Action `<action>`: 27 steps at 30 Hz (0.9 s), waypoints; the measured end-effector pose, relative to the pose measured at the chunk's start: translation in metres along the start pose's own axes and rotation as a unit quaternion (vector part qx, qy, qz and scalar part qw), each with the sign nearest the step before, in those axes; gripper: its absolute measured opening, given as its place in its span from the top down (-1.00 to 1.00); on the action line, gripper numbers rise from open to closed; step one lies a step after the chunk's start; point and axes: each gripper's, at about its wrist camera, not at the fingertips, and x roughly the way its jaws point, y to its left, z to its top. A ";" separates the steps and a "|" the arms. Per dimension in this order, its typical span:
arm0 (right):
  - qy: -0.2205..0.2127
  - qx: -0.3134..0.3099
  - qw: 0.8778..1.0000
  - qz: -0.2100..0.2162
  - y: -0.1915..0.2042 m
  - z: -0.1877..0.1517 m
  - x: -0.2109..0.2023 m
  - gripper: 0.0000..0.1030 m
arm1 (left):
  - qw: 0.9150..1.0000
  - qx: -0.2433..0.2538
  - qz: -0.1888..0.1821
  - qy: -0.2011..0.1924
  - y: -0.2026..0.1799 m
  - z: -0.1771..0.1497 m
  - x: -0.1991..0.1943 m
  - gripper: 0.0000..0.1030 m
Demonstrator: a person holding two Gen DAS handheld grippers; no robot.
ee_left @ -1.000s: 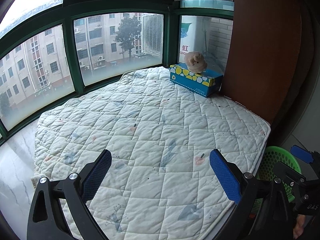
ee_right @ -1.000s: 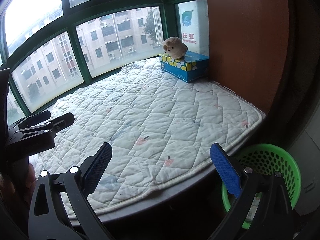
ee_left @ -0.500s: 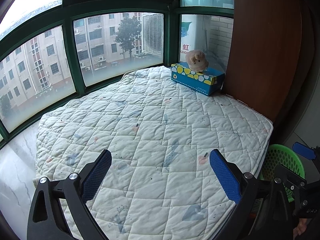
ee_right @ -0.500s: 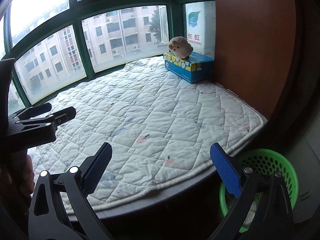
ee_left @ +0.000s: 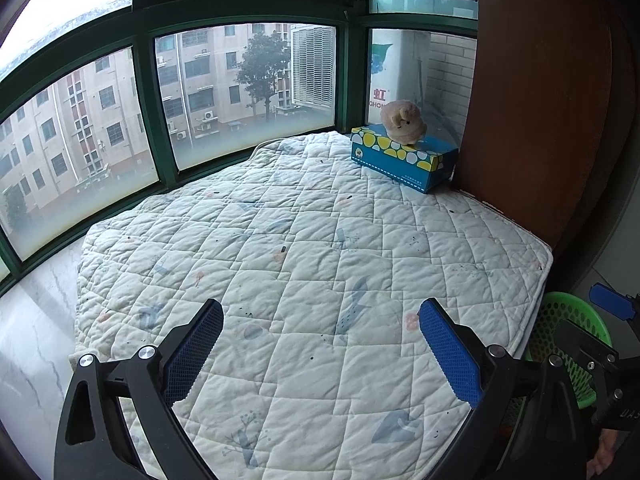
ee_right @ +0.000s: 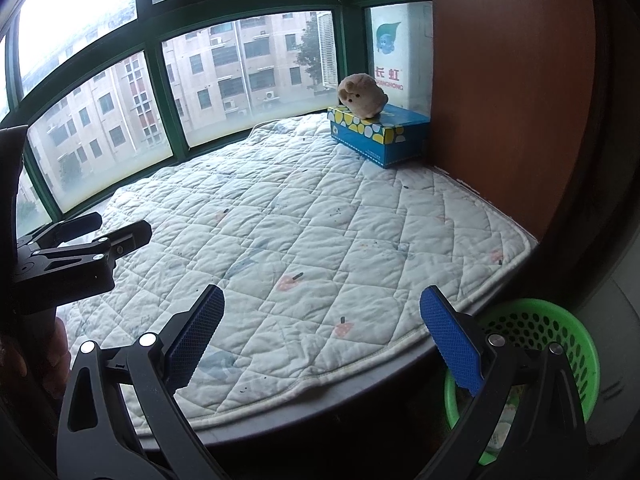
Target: Collect trash
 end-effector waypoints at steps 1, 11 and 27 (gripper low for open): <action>-0.002 0.002 1.000 -0.003 0.000 0.001 0.000 -0.89 | 1.000 -0.002 0.001 0.000 0.001 0.000 0.000 -0.85; -0.013 0.031 0.999 -0.028 0.001 0.009 0.002 -0.89 | 1.000 -0.017 0.013 0.001 0.004 0.000 -0.001 -0.85; -0.023 0.068 0.996 -0.054 -0.004 0.014 0.004 -0.89 | 0.999 -0.034 0.023 -0.001 0.004 0.002 0.000 -0.85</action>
